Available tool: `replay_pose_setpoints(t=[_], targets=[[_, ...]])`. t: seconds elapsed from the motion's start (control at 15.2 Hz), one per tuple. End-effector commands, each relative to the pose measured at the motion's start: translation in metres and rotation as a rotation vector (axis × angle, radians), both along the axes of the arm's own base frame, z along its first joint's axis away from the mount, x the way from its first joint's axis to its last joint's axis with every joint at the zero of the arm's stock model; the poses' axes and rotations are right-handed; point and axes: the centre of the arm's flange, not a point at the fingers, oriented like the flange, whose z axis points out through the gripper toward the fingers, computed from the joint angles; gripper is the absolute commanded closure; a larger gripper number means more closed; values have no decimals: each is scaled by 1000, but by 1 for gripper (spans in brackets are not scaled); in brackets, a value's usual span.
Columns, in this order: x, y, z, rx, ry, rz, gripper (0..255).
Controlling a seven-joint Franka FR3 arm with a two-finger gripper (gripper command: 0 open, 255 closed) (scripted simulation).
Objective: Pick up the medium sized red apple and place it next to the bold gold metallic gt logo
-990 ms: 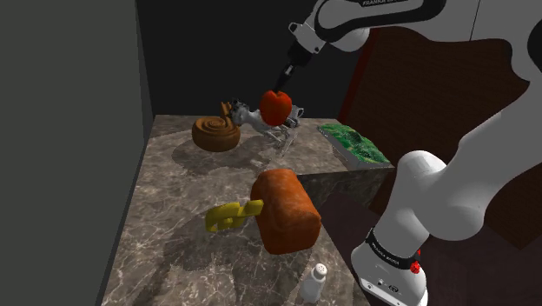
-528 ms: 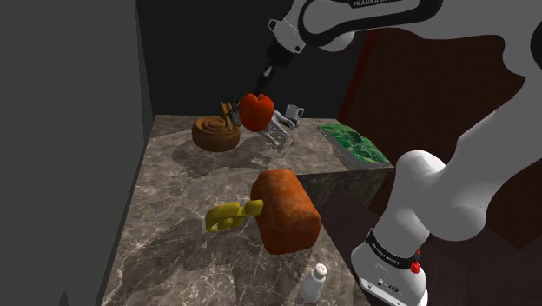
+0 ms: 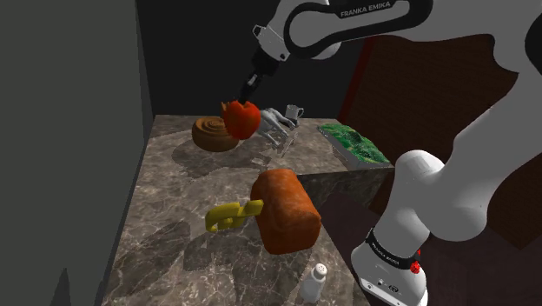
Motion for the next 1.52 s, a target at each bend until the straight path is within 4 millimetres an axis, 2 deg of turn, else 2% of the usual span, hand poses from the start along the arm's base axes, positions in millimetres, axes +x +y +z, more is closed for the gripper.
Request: replay_pose_setpoints(t=[0.0, 1.45], targets=[[-1, 0, -11, 0, -1, 0, 255], [-1, 0, -127, 0, -1, 0, 255]])
